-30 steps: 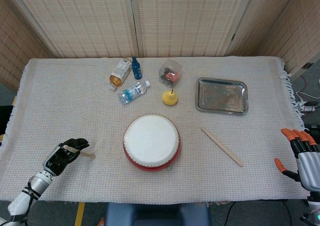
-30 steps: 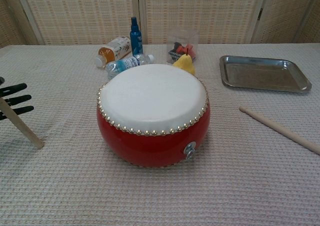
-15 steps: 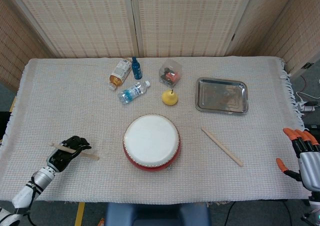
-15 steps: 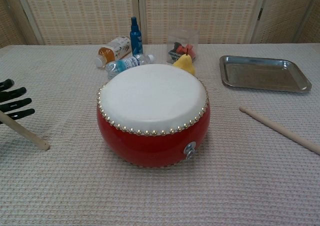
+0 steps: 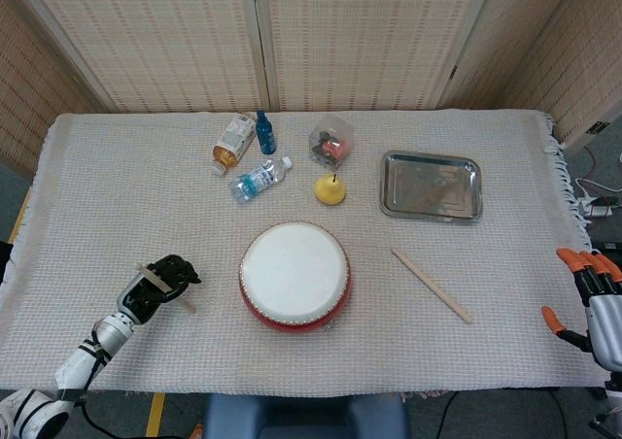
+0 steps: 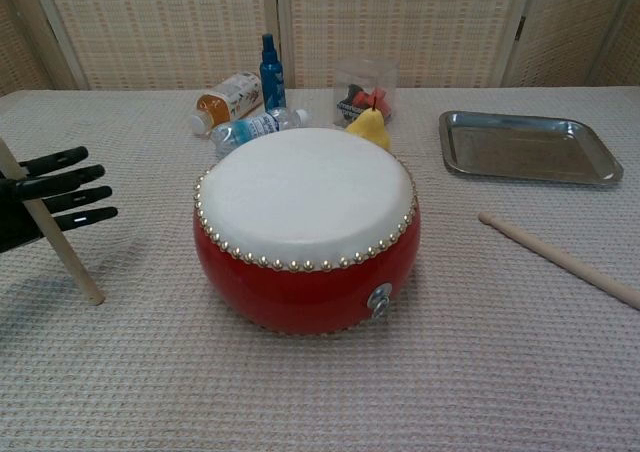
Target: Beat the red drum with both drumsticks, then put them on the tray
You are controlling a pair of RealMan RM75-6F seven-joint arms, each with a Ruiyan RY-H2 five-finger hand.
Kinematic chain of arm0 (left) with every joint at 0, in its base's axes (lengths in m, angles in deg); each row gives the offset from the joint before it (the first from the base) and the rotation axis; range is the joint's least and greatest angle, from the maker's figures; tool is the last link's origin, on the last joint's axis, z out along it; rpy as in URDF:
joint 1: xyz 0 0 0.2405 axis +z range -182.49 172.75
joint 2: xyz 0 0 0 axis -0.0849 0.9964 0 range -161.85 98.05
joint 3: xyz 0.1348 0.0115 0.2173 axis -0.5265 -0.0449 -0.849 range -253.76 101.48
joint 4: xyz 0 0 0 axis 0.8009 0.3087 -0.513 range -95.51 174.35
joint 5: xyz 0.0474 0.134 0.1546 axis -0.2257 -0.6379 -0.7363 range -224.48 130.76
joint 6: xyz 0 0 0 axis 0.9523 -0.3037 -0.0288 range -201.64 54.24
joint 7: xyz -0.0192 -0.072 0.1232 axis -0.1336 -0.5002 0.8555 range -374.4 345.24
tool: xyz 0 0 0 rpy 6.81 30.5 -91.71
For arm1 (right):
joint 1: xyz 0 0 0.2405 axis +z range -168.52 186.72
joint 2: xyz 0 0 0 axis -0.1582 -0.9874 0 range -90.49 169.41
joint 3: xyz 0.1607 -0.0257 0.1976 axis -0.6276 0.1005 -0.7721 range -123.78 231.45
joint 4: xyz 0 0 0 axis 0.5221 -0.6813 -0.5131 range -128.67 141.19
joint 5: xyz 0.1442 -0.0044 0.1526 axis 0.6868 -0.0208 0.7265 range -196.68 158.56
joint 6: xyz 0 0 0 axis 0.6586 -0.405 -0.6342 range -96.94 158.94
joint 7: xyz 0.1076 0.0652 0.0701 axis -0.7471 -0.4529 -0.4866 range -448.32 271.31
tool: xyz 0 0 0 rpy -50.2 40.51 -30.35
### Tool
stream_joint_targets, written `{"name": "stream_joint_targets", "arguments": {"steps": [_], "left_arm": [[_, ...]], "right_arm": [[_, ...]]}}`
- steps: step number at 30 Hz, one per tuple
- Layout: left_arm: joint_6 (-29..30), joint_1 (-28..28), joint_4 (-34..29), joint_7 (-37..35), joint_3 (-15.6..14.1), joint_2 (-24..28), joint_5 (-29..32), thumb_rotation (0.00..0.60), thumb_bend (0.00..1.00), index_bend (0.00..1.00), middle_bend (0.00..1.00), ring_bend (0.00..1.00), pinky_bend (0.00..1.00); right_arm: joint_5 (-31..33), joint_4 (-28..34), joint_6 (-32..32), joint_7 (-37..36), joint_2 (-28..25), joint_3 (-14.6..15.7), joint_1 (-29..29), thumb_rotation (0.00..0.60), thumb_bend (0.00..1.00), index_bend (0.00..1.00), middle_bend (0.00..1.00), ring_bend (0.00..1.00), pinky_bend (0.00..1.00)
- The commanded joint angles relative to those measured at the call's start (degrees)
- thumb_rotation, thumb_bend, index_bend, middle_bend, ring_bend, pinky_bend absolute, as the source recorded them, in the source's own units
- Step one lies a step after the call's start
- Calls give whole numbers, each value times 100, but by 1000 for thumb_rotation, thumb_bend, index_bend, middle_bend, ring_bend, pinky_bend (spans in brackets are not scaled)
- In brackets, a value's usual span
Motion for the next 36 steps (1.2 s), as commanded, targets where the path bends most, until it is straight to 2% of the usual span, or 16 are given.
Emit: {"name": "stream_joint_targets", "arguments": {"steps": [1, 3, 5, 8, 16, 22, 29, 36], "left_arm": [[-45, -36, -13, 88, 19, -71, 36, 577, 278, 497, 479, 422, 371], [-40, -47, -14, 96, 10, -82, 10, 503, 255, 498, 484, 429, 374], [-35, -59, -17, 124, 4, -95, -6, 393, 238, 499, 484, 430, 374], [-51, -78, -20, 193, 10, -124, 11, 340, 228, 511, 495, 436, 374], [-138, -76, -47, 428, 50, -182, 180, 331, 228, 609, 605, 544, 406], [-114, 9, -4, 433, 24, -211, 221, 329, 227, 621, 622, 560, 408], [-69, 59, 154, 516, -32, -295, 147, 331, 230, 655, 691, 622, 427], [-61, 44, 210, 686, -44, -354, 93, 384, 230, 684, 754, 681, 471]], "right_arm": [[3, -18, 2, -21, 6, -2, 0, 600, 292, 113, 133, 0, 104], [3, -27, 2, -30, 8, -3, 0, 600, 292, 113, 133, 0, 104], [13, -37, 6, -41, 10, -12, 4, 600, 292, 113, 133, 0, 104], [13, -55, 10, -58, 17, -19, 11, 600, 292, 113, 133, 0, 104], [15, -90, 5, -89, 38, -31, 16, 600, 292, 113, 133, 0, 104], [-2, -76, -11, -68, 43, -37, 19, 600, 292, 113, 133, 0, 104], [-50, -23, -47, -14, 35, -46, 27, 600, 292, 111, 133, 0, 104], [-78, 4, -125, 20, 31, -58, 6, 600, 292, 110, 133, 0, 104]]}}
